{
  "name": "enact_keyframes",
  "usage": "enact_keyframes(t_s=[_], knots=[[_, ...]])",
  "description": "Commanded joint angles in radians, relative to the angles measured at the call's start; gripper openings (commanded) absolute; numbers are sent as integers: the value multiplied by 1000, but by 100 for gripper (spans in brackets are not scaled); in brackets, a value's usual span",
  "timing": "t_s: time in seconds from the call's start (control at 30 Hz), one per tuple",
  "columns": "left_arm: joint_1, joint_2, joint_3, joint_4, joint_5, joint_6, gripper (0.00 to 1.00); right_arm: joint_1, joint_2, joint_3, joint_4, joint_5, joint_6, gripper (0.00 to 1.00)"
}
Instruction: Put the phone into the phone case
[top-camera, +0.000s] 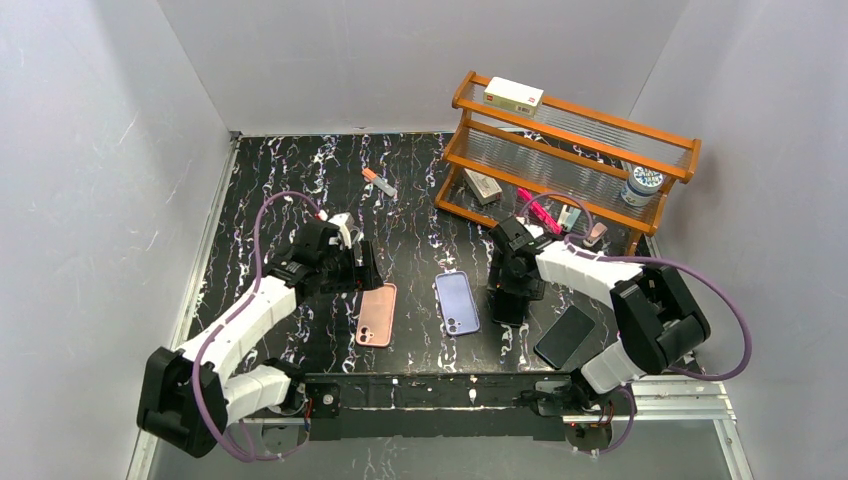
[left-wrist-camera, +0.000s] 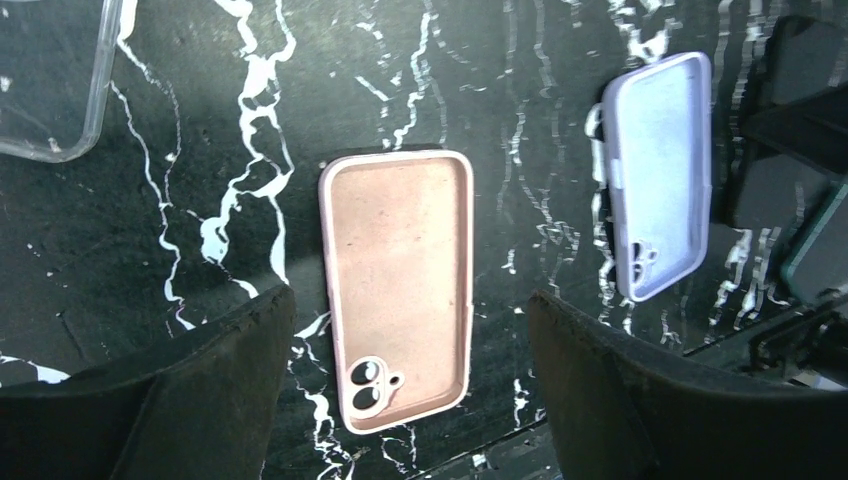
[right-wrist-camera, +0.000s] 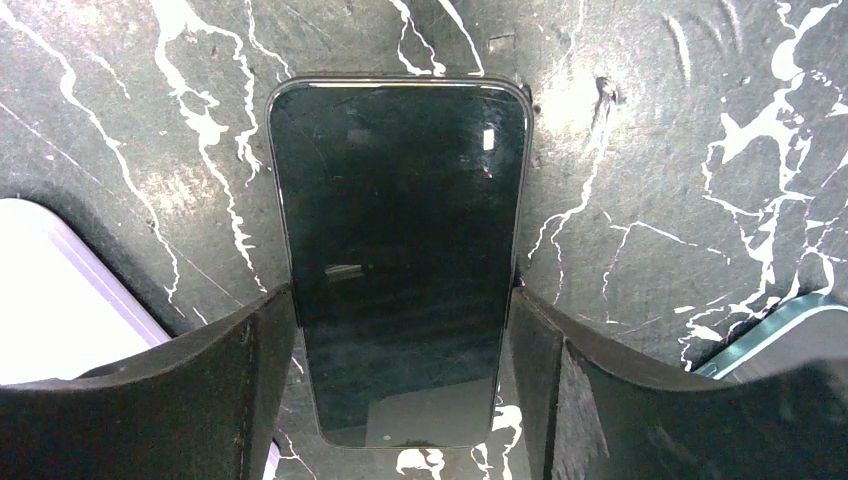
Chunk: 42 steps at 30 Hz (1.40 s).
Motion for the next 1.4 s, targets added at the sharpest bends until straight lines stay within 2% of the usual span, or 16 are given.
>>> enact_keyframes(t_s=[0.0, 0.33, 0.6, 0.87, 1.1, 1.2, 1.37], knots=[[-2, 84, 33, -60, -63, -15, 79, 11, 19, -82, 36, -107, 29, 64], [-16, 170, -4, -26, -50, -67, 65, 18, -69, -39, -5, -111, -11, 54], [-47, 233, 1, -30, -57, -63, 53, 30, -146, -3, -9, -176, -34, 49], [-100, 270, -24, -13, -85, -107, 49, 53, -202, 24, 5, -239, -13, 48], [-122, 272, -65, 74, -20, -164, 25, 78, -272, 17, 47, -287, 8, 47], [-139, 244, -87, 126, -15, -229, 14, 84, -305, -3, 84, -321, 28, 46], [-147, 221, -173, 265, -25, -381, 2, 117, -315, -2, 126, -356, 66, 45]])
